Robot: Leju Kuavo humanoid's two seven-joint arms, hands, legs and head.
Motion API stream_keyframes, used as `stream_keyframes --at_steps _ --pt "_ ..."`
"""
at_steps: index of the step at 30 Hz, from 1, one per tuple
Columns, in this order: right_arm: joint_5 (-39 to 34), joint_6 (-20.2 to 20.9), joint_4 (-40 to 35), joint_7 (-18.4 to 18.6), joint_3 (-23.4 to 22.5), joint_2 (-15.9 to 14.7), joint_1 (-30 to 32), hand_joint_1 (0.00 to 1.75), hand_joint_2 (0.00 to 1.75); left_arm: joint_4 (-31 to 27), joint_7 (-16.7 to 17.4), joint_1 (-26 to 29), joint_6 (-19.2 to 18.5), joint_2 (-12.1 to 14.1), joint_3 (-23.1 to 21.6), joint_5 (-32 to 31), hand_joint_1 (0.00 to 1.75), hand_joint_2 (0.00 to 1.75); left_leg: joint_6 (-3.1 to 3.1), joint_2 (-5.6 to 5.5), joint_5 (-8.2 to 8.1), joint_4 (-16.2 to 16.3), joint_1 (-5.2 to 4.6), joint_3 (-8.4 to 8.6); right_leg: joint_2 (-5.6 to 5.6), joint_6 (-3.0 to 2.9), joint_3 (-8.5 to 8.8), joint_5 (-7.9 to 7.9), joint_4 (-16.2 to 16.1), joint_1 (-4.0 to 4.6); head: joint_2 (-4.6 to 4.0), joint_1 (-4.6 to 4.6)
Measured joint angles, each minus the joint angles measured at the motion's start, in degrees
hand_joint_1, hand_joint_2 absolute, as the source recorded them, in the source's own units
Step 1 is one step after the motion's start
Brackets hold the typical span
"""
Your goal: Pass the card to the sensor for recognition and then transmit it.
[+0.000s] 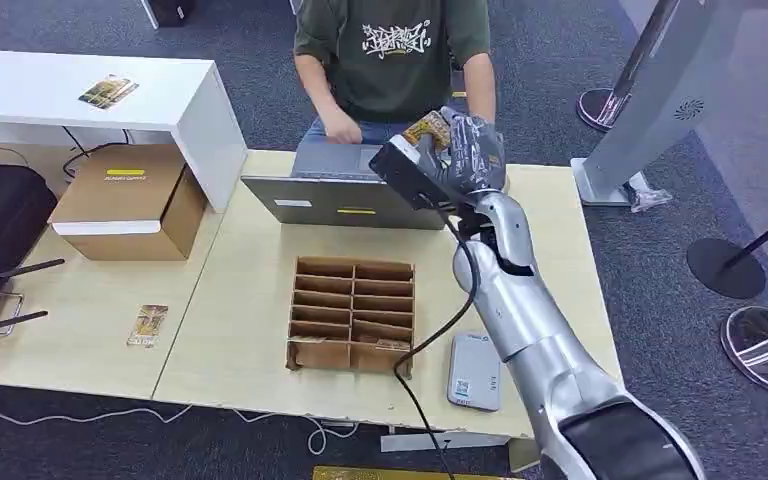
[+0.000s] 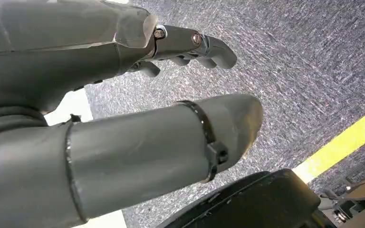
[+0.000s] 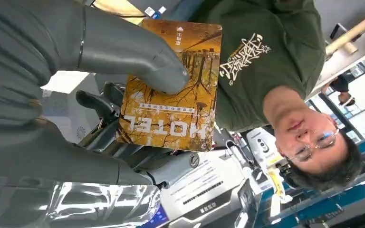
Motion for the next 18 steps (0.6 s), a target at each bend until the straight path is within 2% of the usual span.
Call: stream_keyframes --at_steps 5,8,10,13,18 --pt "-1.60 1.32 -0.07 -0.29 -0.50 0.15 -0.02 1.75 1.75 0.00 0.00 0.01 0.00 0.00 0.00 0.02 0.00 0.00 0.00 0.00 0.00 0.00 0.00 0.00 0.00 0.00 0.00 0.00 0.00 0.00 0.00 0.00" --pt "-13.77 10.48 -0.33 -1.55 -2.08 0.52 -0.01 1.75 1.75 0.00 0.42 0.01 0.00 0.00 0.00 0.13 0.00 0.00 0.00 0.00 0.00 0.00 0.00 0.00 0.01 0.00 0.00 0.00 0.00 0.00 0.00 0.00" --pt "-20.99 13.47 -0.55 -2.06 -2.67 0.55 -0.03 1.75 1.75 0.00 0.50 0.02 0.00 0.00 0.00 0.42 0.00 0.00 0.00 -0.02 0.00 0.00 0.00 0.00 -0.03 0.00 0.00 0.00 0.00 0.00 0.00 0.00" --pt "-26.20 13.99 -0.94 -2.45 -2.99 0.44 -0.05 1.75 1.75 0.00 0.61 0.06 0.04 0.00 0.00 0.57 0.00 0.00 0.00 0.00 0.00 0.00 0.00 0.00 0.00 0.00 0.00 0.00 0.00 0.00 0.00 0.00" --pt "-27.93 12.24 -2.03 -2.36 -2.86 -0.13 0.10 1.75 1.75 0.00 0.52 0.13 0.02 0.15 0.00 0.55 0.00 0.00 0.00 0.00 0.00 0.01 0.00 0.00 0.00 0.00 -0.01 0.00 0.00 0.00 0.00 0.00"
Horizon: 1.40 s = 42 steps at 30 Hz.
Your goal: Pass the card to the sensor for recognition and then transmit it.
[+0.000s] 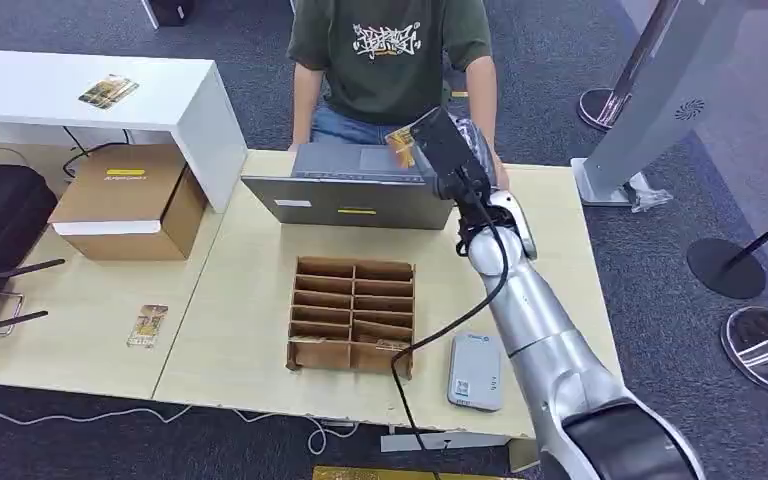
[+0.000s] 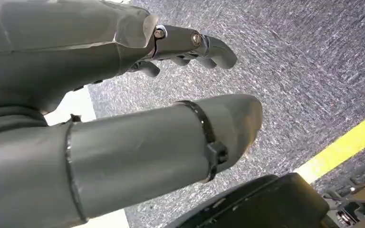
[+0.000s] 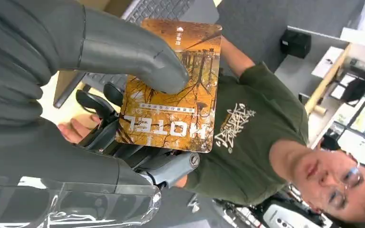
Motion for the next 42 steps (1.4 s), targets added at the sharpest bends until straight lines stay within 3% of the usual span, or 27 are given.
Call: stream_keyframes --at_steps 6,17,24,26,29,42 --pt "0.90 -3.61 -2.21 0.61 0.07 -1.66 1.60 1.75 1.75 0.00 -0.15 0.07 0.00 0.02 0.00 -0.09 0.00 0.00 0.00 -0.01 0.00 0.01 0.00 0.00 -0.01 0.00 -0.01 0.00 -0.01 0.00 0.00 0.00" --pt "2.80 -8.44 -11.79 0.28 -2.89 -9.73 10.51 1.75 1.75 0.00 -0.24 0.55 0.35 0.15 0.00 0.44 0.00 0.00 0.06 -0.04 -0.05 0.05 -0.02 0.00 -0.03 0.01 -0.01 0.00 -0.04 -0.01 0.00 -0.02" --pt "2.73 -8.54 -12.49 0.15 -3.13 -10.12 11.19 1.75 1.75 0.00 -0.24 0.59 0.35 0.15 0.00 0.50 0.00 0.00 0.06 -0.05 -0.05 0.05 -0.02 0.00 -0.04 0.01 0.00 0.00 -0.04 -0.01 0.00 -0.02" --pt "2.36 -8.70 -14.03 -0.06 -3.89 -10.97 12.87 1.75 1.75 0.00 -0.24 0.67 0.44 0.20 0.00 0.55 0.00 0.00 0.07 -0.07 -0.06 0.05 -0.02 -0.01 -0.05 0.02 0.00 -0.01 -0.04 -0.01 0.00 -0.02" --pt "2.38 -10.86 -21.61 -0.96 -7.49 -13.59 21.77 1.75 1.75 0.00 -0.24 0.77 0.90 0.35 0.11 1.49 0.00 0.00 0.08 -0.04 -0.07 0.03 -0.01 -0.01 -0.03 0.02 -0.01 -0.03 -0.04 0.00 0.00 -0.02" --pt "6.47 -12.30 -31.08 0.59 -9.51 -13.51 33.86 1.75 1.75 0.00 0.11 0.78 1.14 0.37 0.96 2.60 0.00 0.00 0.09 -0.06 -0.11 0.03 -0.02 -0.04 -0.05 0.05 0.01 -0.06 -0.04 -0.01 0.00 -0.02"
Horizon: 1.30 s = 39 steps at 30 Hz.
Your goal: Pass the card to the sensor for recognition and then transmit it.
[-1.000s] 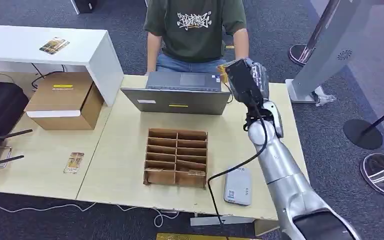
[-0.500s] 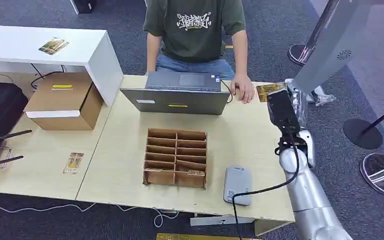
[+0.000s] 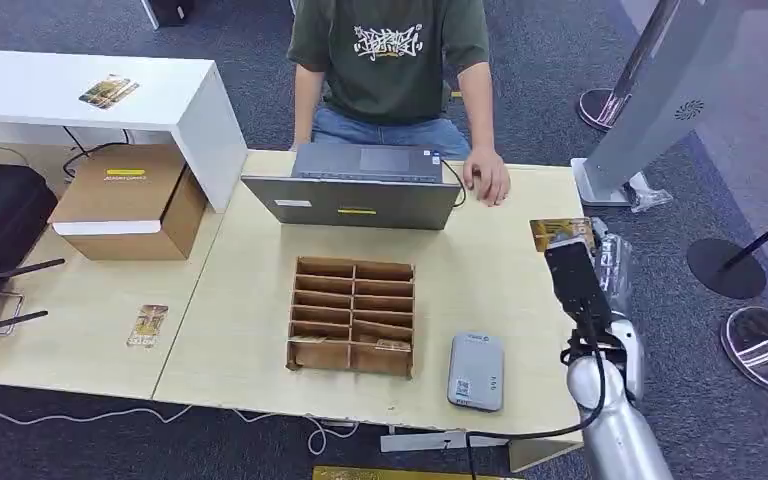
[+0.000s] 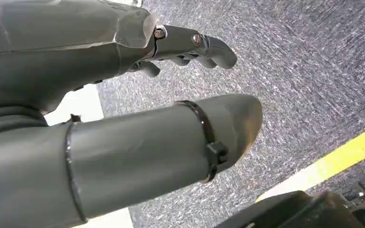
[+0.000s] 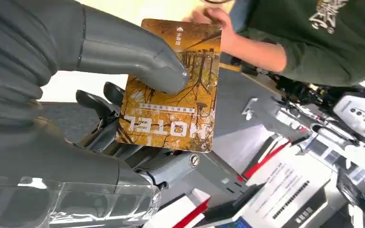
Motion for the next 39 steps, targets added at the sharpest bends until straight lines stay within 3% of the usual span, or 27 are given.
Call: stream_keyframes --at_steps 12,18,24,39 --pt "1.31 0.00 -3.04 1.05 0.00 0.28 3.39 1.75 1.75 0.00 0.02 -0.02 0.02 -0.02 0.63 0.18 0.00 0.00 0.00 0.01 0.00 -0.01 0.00 0.01 0.00 0.00 0.00 0.00 0.00 0.00 0.00 0.00" --pt "5.59 0.37 -6.18 3.36 0.26 2.49 8.60 1.75 1.75 0.00 0.00 0.01 -0.02 -0.02 0.85 0.09 0.00 0.00 -0.01 -0.01 -0.04 -0.02 0.01 0.00 -0.01 0.02 0.00 -0.07 0.00 0.00 0.00 0.00" --pt "5.42 0.09 -7.25 3.76 0.42 3.98 12.84 1.75 1.75 0.00 -0.24 0.03 0.04 -0.06 0.85 -0.17 0.00 0.00 -0.07 -0.01 -0.08 -0.03 0.01 0.00 -0.02 0.02 0.00 -0.11 0.00 0.00 0.00 0.00" --pt "8.26 -0.76 -10.73 8.57 0.63 11.30 22.44 1.75 1.75 0.00 1.22 0.07 1.07 -0.72 0.92 -0.11 0.00 0.00 -0.10 0.01 -0.11 -0.05 0.01 0.01 0.00 -0.01 0.00 -0.16 0.00 0.00 0.00 0.00"
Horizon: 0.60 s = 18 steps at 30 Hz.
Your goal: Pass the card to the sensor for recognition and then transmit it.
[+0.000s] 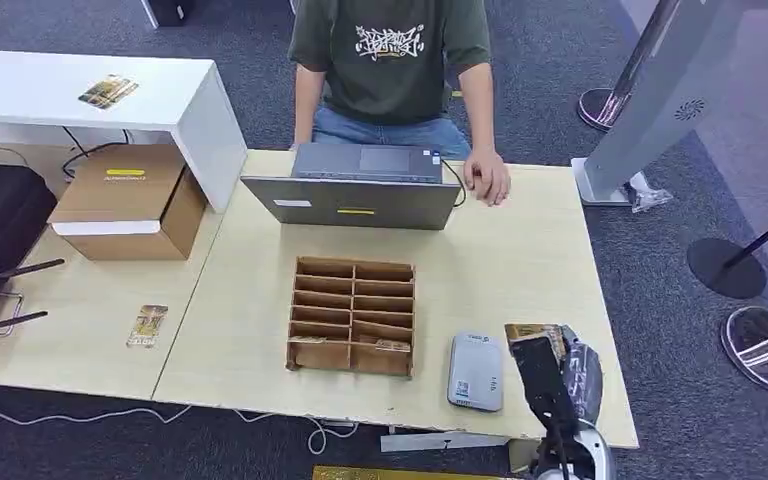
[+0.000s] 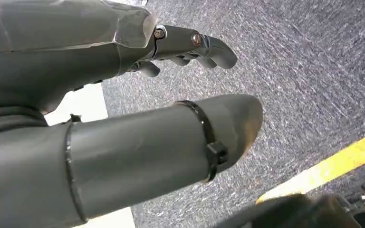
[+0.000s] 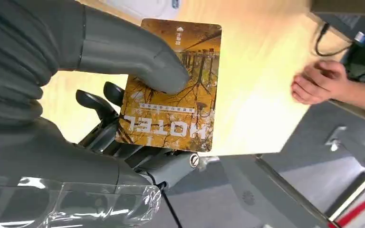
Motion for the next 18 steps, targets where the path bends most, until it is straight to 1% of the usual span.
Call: stream_keyframes --at_steps 10,18 --pt "0.54 3.08 0.59 1.35 1.75 2.45 1.08 1.75 1.75 0.00 0.50 -0.03 -0.15 -0.22 0.00 -0.61 0.00 0.00 0.00 0.00 0.00 0.00 0.00 0.00 0.00 0.00 0.01 0.00 0.00 0.00 0.00 0.02" --pt "-1.66 3.39 3.24 1.05 2.69 3.52 -0.41 1.75 1.75 0.00 0.48 -0.05 -0.52 -0.22 0.00 -1.09 0.00 0.00 0.00 0.00 0.00 0.00 0.00 0.00 0.00 0.00 0.01 0.00 0.00 0.00 0.00 0.02"
